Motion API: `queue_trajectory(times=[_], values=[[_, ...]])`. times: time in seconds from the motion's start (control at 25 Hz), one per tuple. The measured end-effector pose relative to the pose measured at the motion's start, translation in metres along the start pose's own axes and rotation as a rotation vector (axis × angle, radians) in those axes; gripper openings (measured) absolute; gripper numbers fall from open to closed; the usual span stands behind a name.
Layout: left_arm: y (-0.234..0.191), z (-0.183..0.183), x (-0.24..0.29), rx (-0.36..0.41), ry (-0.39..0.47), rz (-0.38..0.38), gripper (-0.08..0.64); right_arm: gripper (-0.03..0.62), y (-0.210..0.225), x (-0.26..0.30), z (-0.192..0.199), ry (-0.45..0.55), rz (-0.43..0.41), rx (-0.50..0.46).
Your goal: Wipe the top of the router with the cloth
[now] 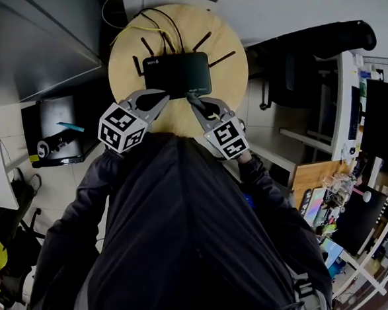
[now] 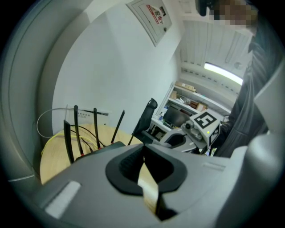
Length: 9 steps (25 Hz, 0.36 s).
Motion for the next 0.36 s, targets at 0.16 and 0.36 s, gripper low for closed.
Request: queue_trajectory(times=[0.16,0.36], values=[[-0.0011,0.0023,-0.0007,-0.009,0.005,-0.001,-0.008,0.030,-0.0002,-0.0007,-0.0052,0.004,0.001,-0.010],[-0.0015,0.0016,0.0002,-0.011,0.007,0.002,-0.008,0.029,-0.0011,-0.0025,-0.0075,0.002,0.000,-0.021]])
Point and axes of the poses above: the fingertips, and each gripper's own axes: x forward along the fingers, y to its right, z out of its underside, the point moved 3 cm from there along -x, backward along the fingers, and after that the axes turned 12 degrees about -y, right-handed, at the moved point
